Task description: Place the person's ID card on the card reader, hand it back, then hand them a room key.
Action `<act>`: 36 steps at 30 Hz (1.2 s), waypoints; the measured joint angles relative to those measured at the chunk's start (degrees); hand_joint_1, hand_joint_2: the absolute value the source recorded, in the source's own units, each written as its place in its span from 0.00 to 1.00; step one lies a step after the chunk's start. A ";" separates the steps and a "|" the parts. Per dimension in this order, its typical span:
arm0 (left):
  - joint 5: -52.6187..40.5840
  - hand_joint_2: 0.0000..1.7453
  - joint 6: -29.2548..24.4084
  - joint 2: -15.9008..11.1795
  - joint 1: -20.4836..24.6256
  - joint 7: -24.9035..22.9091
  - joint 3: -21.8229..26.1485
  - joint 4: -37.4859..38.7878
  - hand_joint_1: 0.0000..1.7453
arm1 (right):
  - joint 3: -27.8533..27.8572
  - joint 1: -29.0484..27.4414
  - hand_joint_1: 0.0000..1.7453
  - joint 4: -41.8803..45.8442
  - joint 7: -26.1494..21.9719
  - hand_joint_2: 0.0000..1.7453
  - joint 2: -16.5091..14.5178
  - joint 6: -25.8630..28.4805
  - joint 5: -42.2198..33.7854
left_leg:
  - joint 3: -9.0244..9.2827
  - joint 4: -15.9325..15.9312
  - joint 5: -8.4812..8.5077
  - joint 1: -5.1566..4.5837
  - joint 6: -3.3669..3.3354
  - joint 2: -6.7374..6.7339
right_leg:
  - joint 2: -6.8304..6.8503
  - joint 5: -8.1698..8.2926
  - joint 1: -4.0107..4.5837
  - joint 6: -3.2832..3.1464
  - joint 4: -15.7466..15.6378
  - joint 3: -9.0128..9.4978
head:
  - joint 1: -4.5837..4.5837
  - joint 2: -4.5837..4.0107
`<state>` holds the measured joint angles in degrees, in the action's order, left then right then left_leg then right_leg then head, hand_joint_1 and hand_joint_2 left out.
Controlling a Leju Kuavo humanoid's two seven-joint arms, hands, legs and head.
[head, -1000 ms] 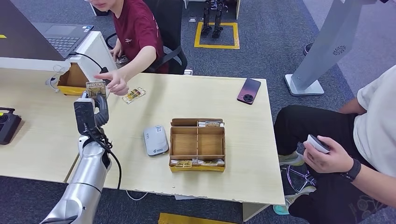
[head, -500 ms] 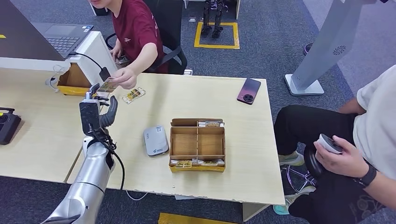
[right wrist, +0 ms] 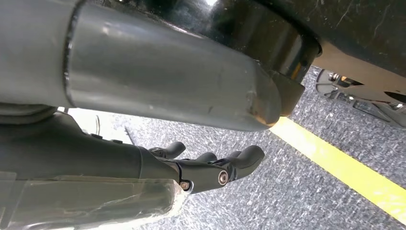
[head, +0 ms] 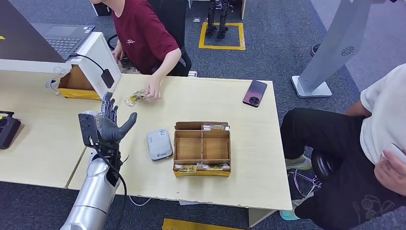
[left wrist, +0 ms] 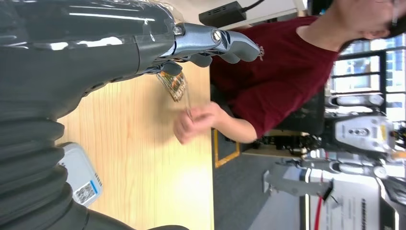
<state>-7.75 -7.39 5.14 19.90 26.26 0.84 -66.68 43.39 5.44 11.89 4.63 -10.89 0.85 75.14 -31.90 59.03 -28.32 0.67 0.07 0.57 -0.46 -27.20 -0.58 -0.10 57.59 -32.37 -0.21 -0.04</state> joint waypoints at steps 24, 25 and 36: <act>-57.94 1.00 -31.84 1.13 -27.84 9.22 -17.73 -24.87 0.00 | 2.46 0.76 0.00 0.03 4.15 0.00 0.03 -0.68 1.40 | -0.03 0.01 -0.08 -0.02 -0.07 0.01 | 0.08 -0.05 -0.01 0.03 -0.04 0.01 | 0.01 0.00; -60.85 1.00 -32.01 2.04 -28.08 9.99 -17.62 -24.75 0.00 | 2.46 0.82 0.00 0.03 4.30 0.00 0.03 -0.72 1.60 | -0.03 0.01 -0.08 -0.02 -0.08 0.01 | 0.08 -0.05 -0.01 0.03 -0.05 0.01 | 0.00 0.00; -80.50 1.00 -32.24 2.45 -26.97 -5.26 -19.72 -21.35 0.00 | 2.40 1.19 0.00 0.02 5.09 0.00 0.03 -1.03 3.28 | 0.00 0.02 -0.08 0.03 -0.08 0.02 | 0.08 -0.04 0.01 0.02 -0.04 0.00 | -0.01 0.00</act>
<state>-88.25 -39.63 7.59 -7.07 21.00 -18.88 -88.03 45.79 6.63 11.91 9.72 -10.86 -0.18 78.42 -31.89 59.06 -28.39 0.71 -0.01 0.58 -0.38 -27.24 -0.57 -0.08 57.55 -32.37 -0.21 -0.04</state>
